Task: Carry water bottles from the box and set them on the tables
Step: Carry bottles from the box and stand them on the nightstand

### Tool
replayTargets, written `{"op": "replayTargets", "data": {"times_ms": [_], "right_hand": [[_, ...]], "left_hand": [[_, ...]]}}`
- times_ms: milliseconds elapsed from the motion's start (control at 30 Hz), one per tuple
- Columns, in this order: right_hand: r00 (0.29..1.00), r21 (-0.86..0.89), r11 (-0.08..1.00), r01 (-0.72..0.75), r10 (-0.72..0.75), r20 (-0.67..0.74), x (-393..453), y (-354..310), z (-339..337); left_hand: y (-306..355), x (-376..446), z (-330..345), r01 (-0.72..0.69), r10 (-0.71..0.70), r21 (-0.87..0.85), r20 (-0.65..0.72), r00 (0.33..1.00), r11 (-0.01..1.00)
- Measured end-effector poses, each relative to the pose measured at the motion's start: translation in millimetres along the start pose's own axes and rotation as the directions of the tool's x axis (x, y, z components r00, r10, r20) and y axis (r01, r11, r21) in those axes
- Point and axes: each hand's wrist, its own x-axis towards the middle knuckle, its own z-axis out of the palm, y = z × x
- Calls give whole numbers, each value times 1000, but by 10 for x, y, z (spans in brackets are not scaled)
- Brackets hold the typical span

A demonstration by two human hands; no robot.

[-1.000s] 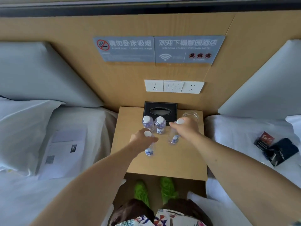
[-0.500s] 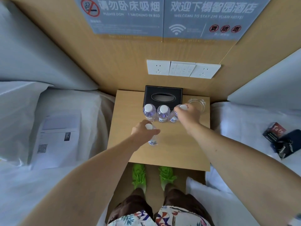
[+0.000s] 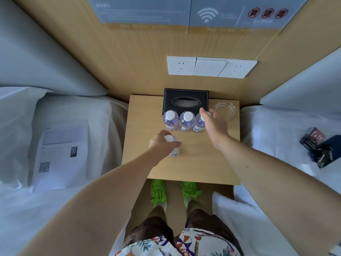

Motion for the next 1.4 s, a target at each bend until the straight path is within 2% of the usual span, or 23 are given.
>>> {"op": "replayTargets", "data": {"times_ms": [67, 133, 167, 200, 267, 333, 400, 533, 633, 700, 833, 1000, 1200, 1400], "right_hand": [[992, 7, 1000, -29, 30, -126, -50, 23, -15], [956, -68, 997, -47, 25, -291, -162, 81, -16], [950, -131, 990, -60, 16, -312, -217, 126, -5], [961, -190, 980, -67, 12, -275, -271, 176, 15], [996, -233, 971, -54, 37, -76, -373, 248, 94], [987, -194, 981, -16, 46, 154, -474, 249, 206], [958, -120, 993, 17, 18, 285, -550, 203, 317], [946, -28, 999, 32, -21, 323, -583, 147, 449], [933, -86, 981, 175, -137, 332, -591, 165, 478], [929, -182, 951, 251, -185, 319, -606, 151, 493], [964, -152, 970, 190, -156, 214, -596, 109, 503], [982, -147, 973, 179, -169, 80, -600, 68, 585], [992, -88, 990, 110, -115, -56, -631, -24, 702], [995, -8, 997, 80, -80, -60, -661, -51, 768]], "left_hand": [[0, 11, -16, 4, -4, -9, 3, 1000, 1000], [11, 15, -31, 9, -9, -16, 12, 1000, 1000], [18, 19, -37, 8, -8, -16, 17, 1000, 1000], [23, 20, -44, 3, -3, -13, 22, 1000, 1000], [28, 18, -51, -11, 11, -4, 41, 999, 1000], [34, 18, -49, -20, 20, -2, 67, 998, 1000], [50, 22, -45, -32, 29, 29, 84, 996, 999], [75, 24, -99, -42, 38, 43, 89, 995, 998], [67, 33, -146, -110, 99, 82, 122, 988, 991], [53, 59, -163, -109, 98, 61, 158, 983, 992], [36, 51, -253, -100, 76, 108, 204, 976, 989], [-148, 58, -515, -100, 76, 197, 129, 989, 975], [-449, 21, -790, -47, 30, 231, 77, 997, 972], [-594, -51, -886, -41, 26, 286, 57, 998, 957]]}}
